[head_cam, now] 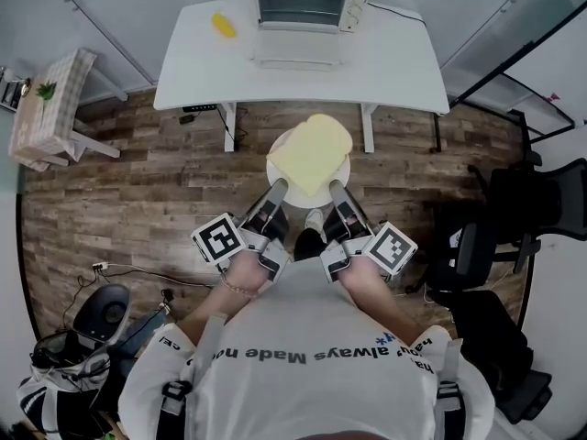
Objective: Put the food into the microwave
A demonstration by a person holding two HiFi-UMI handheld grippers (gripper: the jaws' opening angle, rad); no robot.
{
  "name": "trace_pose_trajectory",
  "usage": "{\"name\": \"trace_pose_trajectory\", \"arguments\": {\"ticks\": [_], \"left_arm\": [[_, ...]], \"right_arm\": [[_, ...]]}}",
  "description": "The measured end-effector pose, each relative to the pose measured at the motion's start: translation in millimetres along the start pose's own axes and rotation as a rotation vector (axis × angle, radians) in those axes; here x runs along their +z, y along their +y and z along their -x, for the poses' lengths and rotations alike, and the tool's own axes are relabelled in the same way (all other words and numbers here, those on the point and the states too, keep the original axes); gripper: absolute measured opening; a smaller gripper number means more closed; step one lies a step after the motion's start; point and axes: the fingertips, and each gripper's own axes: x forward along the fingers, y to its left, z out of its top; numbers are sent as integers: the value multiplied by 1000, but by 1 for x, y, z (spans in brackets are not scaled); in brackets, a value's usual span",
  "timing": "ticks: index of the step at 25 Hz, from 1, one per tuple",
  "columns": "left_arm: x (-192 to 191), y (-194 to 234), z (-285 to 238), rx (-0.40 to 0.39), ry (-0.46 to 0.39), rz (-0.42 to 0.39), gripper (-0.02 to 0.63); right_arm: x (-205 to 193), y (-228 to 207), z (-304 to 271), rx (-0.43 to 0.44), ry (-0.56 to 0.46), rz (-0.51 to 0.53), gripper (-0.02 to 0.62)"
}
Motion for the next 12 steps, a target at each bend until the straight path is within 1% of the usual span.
{"name": "trace_pose_trajectory", "arguments": {"ticks": [8, 12], "left_arm": [[21, 3, -83, 11, -1, -2, 18], [25, 3, -126, 7, -4, 6, 18]], "right_arm": [[71, -23, -42, 5, 2, -12, 25], [109, -37, -57, 4, 0, -22, 25]]}}
